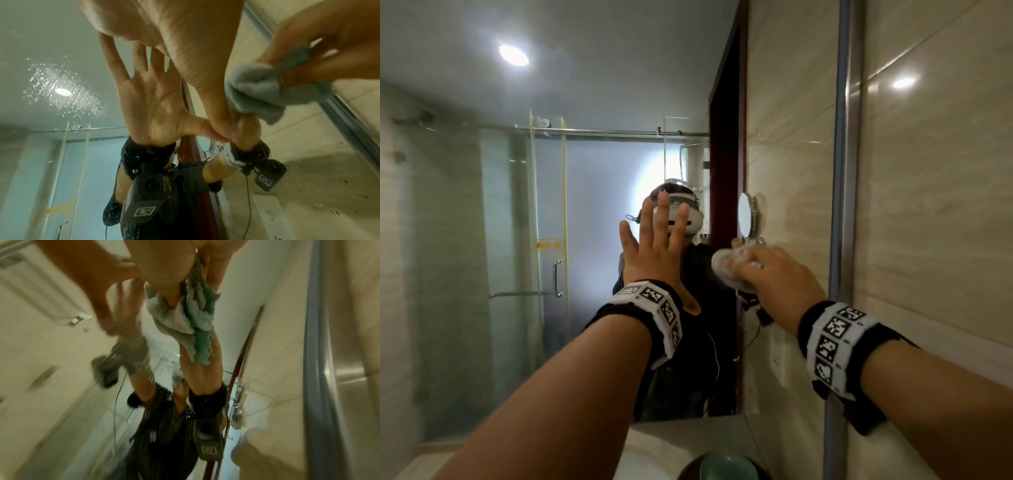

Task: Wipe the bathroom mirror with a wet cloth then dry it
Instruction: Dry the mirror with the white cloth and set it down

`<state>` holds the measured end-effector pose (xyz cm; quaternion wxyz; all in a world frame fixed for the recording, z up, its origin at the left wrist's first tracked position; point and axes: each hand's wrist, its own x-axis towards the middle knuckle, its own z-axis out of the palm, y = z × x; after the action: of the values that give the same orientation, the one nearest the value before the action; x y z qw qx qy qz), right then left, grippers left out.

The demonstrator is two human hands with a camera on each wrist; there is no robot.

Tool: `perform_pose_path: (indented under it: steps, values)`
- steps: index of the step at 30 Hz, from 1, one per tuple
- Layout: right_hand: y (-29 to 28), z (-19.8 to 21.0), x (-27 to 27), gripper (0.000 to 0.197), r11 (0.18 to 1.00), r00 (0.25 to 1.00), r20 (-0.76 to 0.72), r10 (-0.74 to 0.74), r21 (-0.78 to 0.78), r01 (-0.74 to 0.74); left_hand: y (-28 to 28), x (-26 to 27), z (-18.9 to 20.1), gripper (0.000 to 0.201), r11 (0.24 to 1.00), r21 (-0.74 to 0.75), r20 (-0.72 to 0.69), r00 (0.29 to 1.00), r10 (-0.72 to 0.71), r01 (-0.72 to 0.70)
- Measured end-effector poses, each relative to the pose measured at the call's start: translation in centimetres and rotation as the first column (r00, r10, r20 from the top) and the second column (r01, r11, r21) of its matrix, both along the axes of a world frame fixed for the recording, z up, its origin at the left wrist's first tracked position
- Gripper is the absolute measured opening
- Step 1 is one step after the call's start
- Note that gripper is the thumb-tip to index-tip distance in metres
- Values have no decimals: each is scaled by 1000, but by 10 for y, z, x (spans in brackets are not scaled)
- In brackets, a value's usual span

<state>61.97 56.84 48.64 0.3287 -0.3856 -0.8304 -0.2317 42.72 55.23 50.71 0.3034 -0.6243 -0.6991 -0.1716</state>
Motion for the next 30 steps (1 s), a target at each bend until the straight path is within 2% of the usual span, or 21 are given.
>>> perform_pose_path:
  steps: [1,3,5,9,10,11,13,14,16,18,22,24,27,30]
  values:
    - [4,9,-2,41,995,999,-47,-12,94,16,0,0,0,157,1000,0,-2,1000,5,-5]
    - [8,28,-6,22,988,973,-231,9,153,27,1,0,0,157,1000,-5,-6,1000,10,-10]
    - [11,36,-11,36,977,973,-230,0,209,49,1,-1,0,157,1000,-4,-5,1000,9,-9]
    - [16,22,-16,38,972,926,-370,80,235,10,2,-2,0,157,1000,0,4,1000,1,-1]
    - [16,16,-16,36,964,948,-311,65,266,21,2,-2,-1,157,1000,0,4,1000,1,-1]
    - [16,7,-15,42,954,972,-227,59,298,12,1,-2,-1,157,1000,1,1,1000,0,0]
    - [14,-12,-13,66,958,996,-85,15,287,10,1,-2,-1,157,1000,9,-2,1000,1,-1]
    - [13,-21,-14,71,966,999,-35,-9,260,18,1,-1,-1,157,1000,14,-1,1000,3,-3]
    - [11,-32,-12,72,968,998,54,-43,249,28,1,-1,-2,157,1000,20,0,1000,3,-3]
    - [8,-23,-7,69,963,993,106,-52,267,22,1,-1,-2,157,1000,20,5,1000,-8,8]
    - [3,22,2,61,967,997,-71,-12,252,29,2,-2,-2,157,1000,19,2,1000,-20,20]
    - [5,32,0,56,958,989,-142,-29,277,67,2,-1,-2,157,1000,20,-1,1000,-14,14]
    - [7,14,-6,62,948,986,-150,-71,297,113,4,-1,-2,157,1000,30,-7,1000,-6,6]
    - [12,-26,-7,75,948,994,-101,-46,308,76,3,-2,-2,156,999,38,-17,1000,0,1]
